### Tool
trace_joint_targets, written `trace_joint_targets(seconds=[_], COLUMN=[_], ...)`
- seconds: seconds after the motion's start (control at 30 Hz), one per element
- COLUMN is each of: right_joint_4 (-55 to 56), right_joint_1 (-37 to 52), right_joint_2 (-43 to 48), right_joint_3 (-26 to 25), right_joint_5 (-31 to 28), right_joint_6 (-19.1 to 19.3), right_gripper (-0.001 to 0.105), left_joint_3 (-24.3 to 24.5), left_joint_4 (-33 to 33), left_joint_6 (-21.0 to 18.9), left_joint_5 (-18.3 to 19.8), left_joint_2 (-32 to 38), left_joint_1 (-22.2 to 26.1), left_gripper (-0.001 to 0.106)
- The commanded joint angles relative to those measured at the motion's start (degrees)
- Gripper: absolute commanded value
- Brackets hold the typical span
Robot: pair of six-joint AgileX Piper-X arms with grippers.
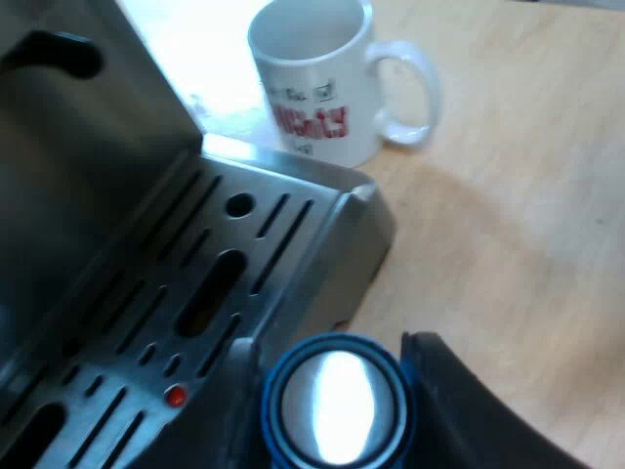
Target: Grind coffee beans and then tamp
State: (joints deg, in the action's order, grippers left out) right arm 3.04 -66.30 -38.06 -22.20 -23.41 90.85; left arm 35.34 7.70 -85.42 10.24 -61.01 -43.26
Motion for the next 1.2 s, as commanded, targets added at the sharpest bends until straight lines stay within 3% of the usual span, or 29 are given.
trace_joint_targets(seconds=[0.03, 0.43, 0.53, 0.63, 0.93, 1.2], right_joint_4=[-2.5, -6.3, -6.3, -6.3, -6.3, -6.3], right_joint_1=[0.1, 0.1, 0.1, 0.1, 0.1, 0.1], right_joint_2=[0.0, 0.0, 0.0, 0.0, 0.0, 0.0], right_joint_3=[-0.1, -0.1, -0.1, -0.1, -0.1, -0.1], right_joint_5=[0.3, 3.1, 5.0, 6.1, 6.1, 6.1], right_joint_6=[0.5, 1.2, 6.6, 10.7, 10.9, 10.9], right_gripper=[0.052, 0.052, 0.052, 0.052, 0.052, 0.052], left_joint_3=[0.5, 0.5, 0.5, 0.5, -3.8, -10.2], left_joint_4=[1.5, 10.5, 12.2, 12.2, 11.1, 3.0], left_joint_6=[-0.2, -0.2, -0.2, -0.2, -0.1, -0.1], left_joint_5=[-2.0, -1.4, -1.4, -1.4, -1.4, 0.2], left_joint_2=[1.4, 2.3, 2.3, 2.3, 2.3, 2.3], left_joint_1=[-0.1, 9.3, 11.1, 12.5, 18.9, 20.0], left_gripper=[0.007, 0.007, 0.007, 0.007, 0.007, 0.007])
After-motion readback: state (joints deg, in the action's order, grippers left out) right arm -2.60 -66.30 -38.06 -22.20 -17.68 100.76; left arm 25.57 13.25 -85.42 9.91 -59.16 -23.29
